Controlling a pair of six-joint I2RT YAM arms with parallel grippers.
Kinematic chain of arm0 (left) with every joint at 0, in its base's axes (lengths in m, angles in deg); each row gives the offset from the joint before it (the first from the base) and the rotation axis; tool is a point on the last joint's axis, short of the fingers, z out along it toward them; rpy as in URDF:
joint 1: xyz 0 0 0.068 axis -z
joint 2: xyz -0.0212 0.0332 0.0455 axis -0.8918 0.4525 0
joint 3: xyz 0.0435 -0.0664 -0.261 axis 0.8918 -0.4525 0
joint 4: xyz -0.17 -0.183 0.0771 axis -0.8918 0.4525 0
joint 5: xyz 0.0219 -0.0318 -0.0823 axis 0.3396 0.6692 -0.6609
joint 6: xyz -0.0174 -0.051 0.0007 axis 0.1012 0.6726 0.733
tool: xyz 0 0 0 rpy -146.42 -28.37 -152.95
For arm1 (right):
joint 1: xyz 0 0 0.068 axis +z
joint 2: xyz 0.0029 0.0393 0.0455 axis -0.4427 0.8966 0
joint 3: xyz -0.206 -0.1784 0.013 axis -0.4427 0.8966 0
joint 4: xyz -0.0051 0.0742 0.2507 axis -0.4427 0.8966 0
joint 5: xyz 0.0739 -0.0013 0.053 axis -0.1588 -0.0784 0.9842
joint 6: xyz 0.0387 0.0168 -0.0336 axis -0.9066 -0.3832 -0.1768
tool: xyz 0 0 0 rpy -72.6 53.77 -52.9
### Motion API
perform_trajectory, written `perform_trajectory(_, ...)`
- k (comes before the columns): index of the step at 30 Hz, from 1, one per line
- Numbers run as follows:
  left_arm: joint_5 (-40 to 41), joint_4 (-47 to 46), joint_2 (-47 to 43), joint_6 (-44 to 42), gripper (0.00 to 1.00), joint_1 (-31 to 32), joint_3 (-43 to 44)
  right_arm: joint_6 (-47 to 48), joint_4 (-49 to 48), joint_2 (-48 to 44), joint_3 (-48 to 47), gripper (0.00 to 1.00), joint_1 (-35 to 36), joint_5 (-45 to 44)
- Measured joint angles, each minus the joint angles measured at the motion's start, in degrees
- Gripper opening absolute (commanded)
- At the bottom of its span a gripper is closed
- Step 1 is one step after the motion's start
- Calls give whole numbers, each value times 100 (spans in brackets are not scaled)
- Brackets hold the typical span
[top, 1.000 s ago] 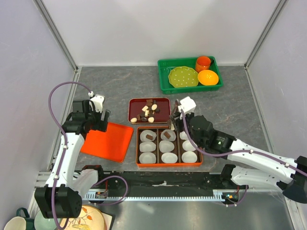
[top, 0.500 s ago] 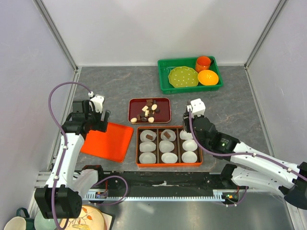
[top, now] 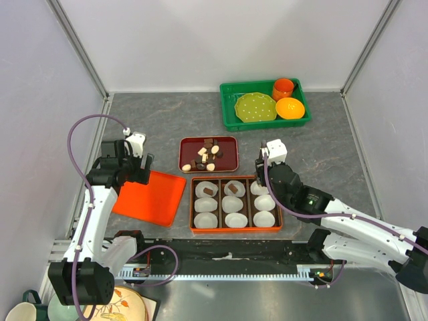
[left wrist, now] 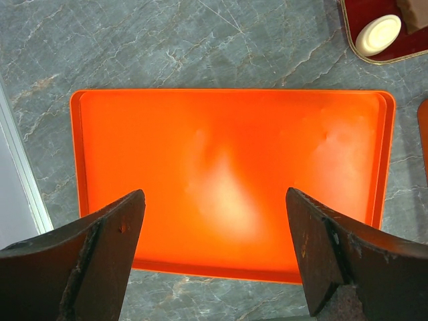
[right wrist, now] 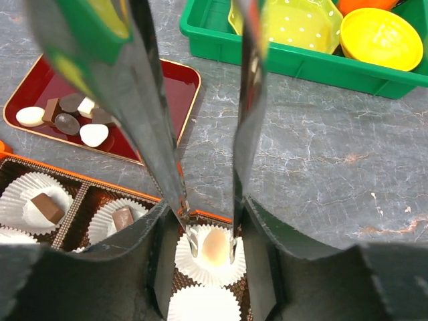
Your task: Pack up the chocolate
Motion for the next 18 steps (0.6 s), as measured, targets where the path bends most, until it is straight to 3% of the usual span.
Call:
perform_trajectory(6, 0, 0, 0, 0, 94, 0, 0, 7, -7, -52, 0, 52, -11, 59)
perform_trajectory(13, 0, 0, 0, 0, 94, 0, 0, 98, -90, -127, -153, 45, -13, 297)
perform_trajectory(18, 0, 0, 0, 0, 94, 0, 2, 330, -577, 267, -752, 42, -13, 520)
